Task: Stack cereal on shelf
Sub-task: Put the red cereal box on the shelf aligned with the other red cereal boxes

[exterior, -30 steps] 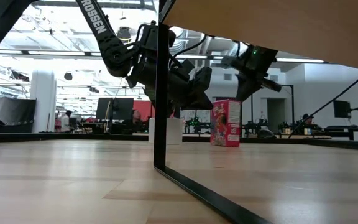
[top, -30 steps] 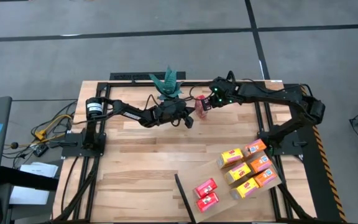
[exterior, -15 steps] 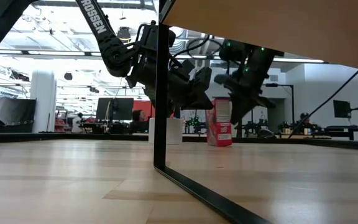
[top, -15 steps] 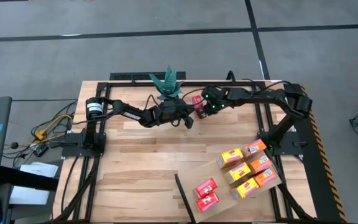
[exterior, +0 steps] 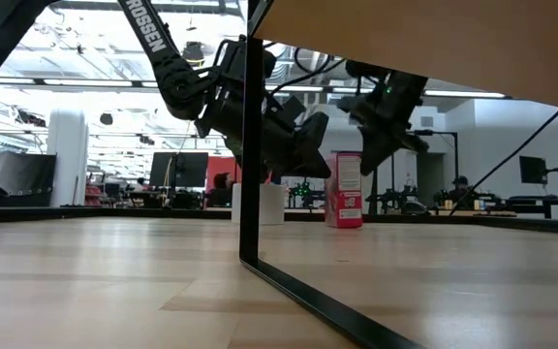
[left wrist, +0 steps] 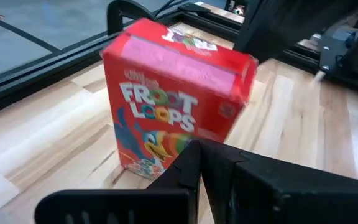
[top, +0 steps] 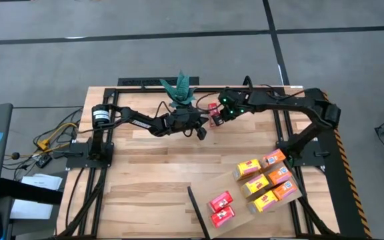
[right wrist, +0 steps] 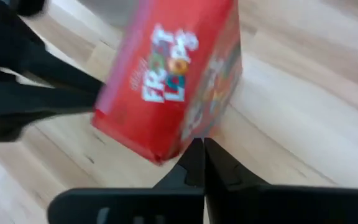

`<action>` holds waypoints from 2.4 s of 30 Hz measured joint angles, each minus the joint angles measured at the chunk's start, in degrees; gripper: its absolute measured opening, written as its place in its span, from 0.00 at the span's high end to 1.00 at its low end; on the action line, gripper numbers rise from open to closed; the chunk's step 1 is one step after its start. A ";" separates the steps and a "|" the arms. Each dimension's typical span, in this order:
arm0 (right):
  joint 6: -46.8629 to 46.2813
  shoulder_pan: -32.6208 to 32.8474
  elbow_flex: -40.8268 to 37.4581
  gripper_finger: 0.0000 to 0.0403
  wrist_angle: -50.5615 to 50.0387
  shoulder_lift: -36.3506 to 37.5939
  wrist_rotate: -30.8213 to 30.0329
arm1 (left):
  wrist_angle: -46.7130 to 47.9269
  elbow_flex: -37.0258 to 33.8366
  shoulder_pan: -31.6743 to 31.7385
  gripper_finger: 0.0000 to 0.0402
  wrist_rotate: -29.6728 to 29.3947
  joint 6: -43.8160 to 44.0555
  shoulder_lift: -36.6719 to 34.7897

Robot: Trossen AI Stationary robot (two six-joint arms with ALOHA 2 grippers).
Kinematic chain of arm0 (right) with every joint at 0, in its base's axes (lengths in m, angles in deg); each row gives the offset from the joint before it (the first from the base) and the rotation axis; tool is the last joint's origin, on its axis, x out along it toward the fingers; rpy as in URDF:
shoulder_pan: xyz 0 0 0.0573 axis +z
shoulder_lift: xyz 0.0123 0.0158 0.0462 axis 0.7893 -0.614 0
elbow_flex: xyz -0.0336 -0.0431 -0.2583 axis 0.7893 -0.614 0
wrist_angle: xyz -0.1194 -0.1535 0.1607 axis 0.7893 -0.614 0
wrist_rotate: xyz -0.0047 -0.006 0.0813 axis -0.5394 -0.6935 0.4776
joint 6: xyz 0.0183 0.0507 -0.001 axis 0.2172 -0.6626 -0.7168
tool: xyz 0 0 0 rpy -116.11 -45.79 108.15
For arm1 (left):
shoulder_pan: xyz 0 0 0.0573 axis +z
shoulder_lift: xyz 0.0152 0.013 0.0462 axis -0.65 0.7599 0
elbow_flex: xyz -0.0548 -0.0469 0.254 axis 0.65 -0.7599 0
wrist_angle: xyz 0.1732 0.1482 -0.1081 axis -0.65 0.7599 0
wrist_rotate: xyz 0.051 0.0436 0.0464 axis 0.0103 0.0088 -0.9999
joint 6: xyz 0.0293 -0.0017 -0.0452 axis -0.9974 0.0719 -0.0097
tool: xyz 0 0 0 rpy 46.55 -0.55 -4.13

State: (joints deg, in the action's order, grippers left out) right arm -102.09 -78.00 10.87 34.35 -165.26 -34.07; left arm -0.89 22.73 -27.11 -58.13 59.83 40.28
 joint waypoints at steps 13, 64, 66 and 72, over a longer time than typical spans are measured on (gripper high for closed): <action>0.22 -3.82 -0.02 0.98 3.19 -1.04 -5.27 | -1.33 0.02 2.58 1.00 -1.65 2.52 0.00; -8.08 11.53 0.13 0.98 14.44 -6.83 0.84 | 21.97 -2.70 -6.59 1.00 1.91 6.21 -8.07; -9.04 12.17 0.13 0.97 15.10 -6.83 0.96 | 23.80 -2.91 -7.55 1.00 1.24 6.05 -8.83; -10.13 13.69 0.13 0.98 16.71 -6.83 1.18 | 25.36 -2.91 -9.86 1.00 -0.60 5.29 -11.79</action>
State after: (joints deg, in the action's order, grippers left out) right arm -112.22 -64.30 11.00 51.06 -172.09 -32.89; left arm 24.47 19.82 -36.96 -58.73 65.12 28.48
